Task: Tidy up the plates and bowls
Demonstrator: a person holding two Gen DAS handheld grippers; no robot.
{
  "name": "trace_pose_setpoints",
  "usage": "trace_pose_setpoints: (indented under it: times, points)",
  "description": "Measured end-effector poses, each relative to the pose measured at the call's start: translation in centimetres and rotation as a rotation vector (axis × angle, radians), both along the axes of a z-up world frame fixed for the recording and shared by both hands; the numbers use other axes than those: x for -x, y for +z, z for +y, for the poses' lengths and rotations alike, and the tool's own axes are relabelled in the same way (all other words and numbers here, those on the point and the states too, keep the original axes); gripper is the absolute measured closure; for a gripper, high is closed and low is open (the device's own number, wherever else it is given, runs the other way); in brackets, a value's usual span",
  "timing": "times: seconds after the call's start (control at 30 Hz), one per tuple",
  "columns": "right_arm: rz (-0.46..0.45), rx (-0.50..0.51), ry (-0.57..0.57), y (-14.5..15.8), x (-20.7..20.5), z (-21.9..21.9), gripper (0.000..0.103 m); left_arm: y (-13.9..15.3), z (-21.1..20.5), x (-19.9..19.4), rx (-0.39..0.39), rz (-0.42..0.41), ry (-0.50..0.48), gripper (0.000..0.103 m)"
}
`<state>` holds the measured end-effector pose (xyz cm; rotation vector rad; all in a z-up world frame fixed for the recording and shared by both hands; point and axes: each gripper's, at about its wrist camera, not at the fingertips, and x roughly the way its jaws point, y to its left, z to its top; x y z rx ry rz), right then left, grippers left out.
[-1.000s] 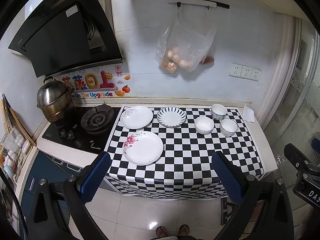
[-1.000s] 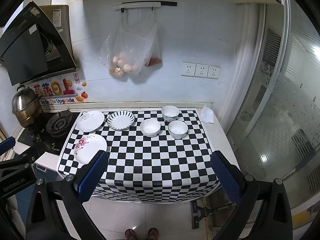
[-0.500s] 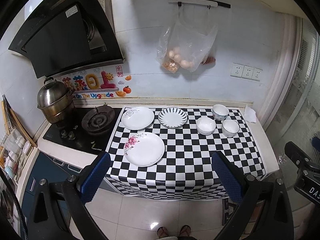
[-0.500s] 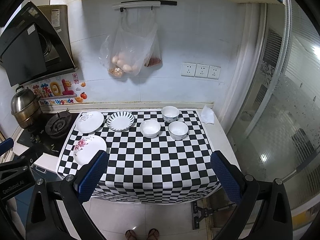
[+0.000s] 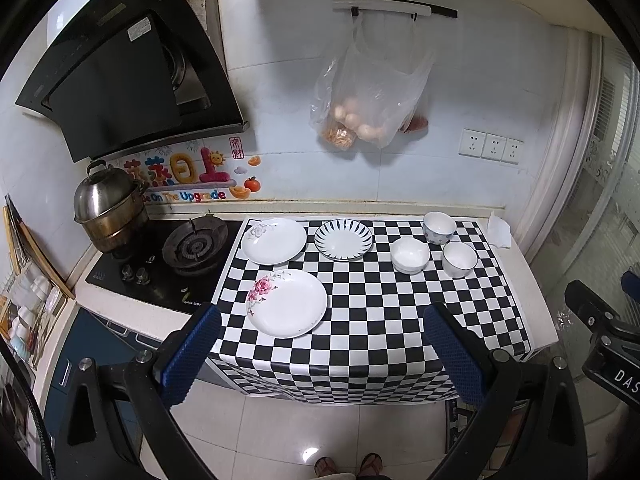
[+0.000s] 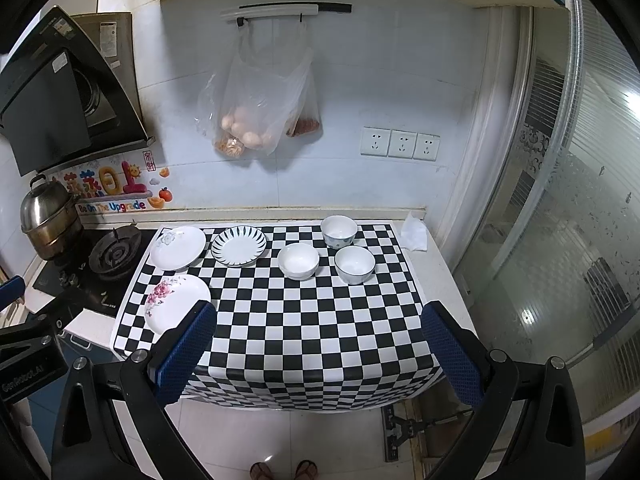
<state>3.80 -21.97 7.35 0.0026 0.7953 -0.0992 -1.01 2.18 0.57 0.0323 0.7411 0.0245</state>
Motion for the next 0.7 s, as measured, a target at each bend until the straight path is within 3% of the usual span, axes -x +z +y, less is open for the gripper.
trace_pose_setpoints:
  times: [0.4,0.53,0.7]
  points:
    - [0.006,-0.055,0.025,-1.0,-2.2,-1.3,0.000,-0.4,0.0,-1.5,0.002,0.021,0.028,0.000]
    - [0.000,-0.133,0.077,-3.6,-4.4,-1.8,0.000,-1.4,0.4,-2.9,-0.024,0.011,0.073,0.000]
    - [0.066,-0.217,0.130,-8.1,-8.3,-1.9,0.000,-3.5,1.8,-5.6,-0.069,0.017,0.160,0.000]
